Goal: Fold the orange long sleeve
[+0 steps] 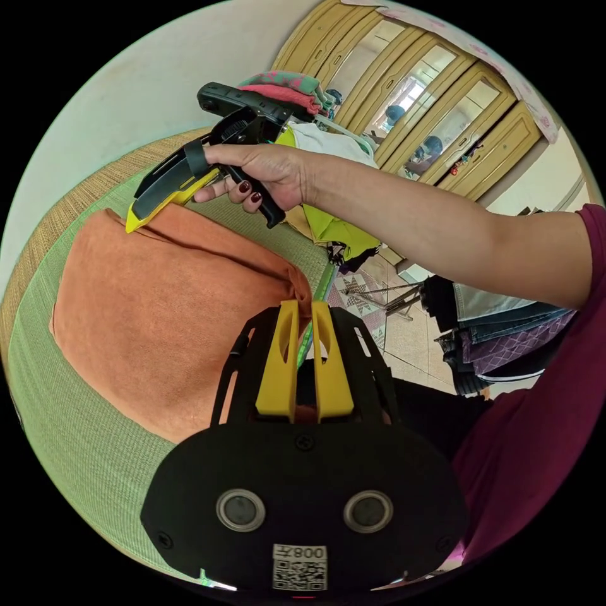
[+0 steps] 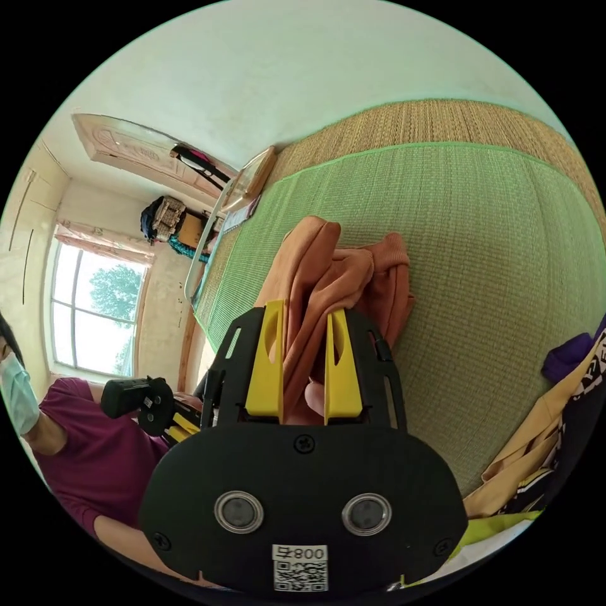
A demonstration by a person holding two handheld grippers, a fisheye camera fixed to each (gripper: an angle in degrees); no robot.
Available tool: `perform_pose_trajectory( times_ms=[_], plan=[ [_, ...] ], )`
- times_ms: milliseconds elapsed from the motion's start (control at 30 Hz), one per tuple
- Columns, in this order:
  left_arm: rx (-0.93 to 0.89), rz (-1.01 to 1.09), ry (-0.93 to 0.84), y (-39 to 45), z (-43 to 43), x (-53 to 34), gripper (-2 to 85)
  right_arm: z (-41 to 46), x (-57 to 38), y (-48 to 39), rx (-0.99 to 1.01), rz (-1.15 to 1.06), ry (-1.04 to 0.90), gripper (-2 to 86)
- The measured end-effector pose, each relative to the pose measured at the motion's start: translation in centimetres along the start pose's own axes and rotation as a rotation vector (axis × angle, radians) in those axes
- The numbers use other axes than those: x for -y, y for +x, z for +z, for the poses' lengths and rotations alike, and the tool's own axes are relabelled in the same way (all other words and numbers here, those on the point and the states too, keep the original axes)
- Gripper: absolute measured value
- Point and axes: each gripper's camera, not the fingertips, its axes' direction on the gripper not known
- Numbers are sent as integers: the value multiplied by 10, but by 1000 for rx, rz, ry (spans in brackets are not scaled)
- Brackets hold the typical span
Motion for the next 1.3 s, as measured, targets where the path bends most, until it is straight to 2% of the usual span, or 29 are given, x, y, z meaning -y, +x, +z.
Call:
perform_pose_trajectory(
  times_ms=[200,367,433,500,600,767,833,967,1067,1167,1300],
  plan=[
    [5,21,47,5,-10,10,29,-21,-14,-2,37,-51,49,113],
    [26,52,-7,8,7,27,30,-33,-18,-35,-89,-184,38,116],
    [22,49,-84,4,33,34,30,-21,-23,-17,-206,-132,-27,126],
    [16,38,-200,-1,75,37,31,-18,-30,10,-177,-56,-46,130],
    [27,24,-239,-3,101,35,33,-25,-52,43,-117,52,-5,126],
    [-15,-28,-265,-11,116,38,38,-47,-86,47,-151,92,123,111],
    [-8,-19,-249,-7,114,37,40,-54,-103,33,-132,76,185,104],
    [30,-12,-170,9,106,28,48,-42,-135,-16,-134,-28,191,91],
    [68,19,-120,26,97,21,41,-8,-161,-52,-121,-97,97,81],
    [46,57,-87,44,85,12,21,38,-181,-63,-242,-104,-53,70],
    [137,-9,13,50,43,-19,8,53,-200,-60,-240,-48,-37,39]
  ],
)
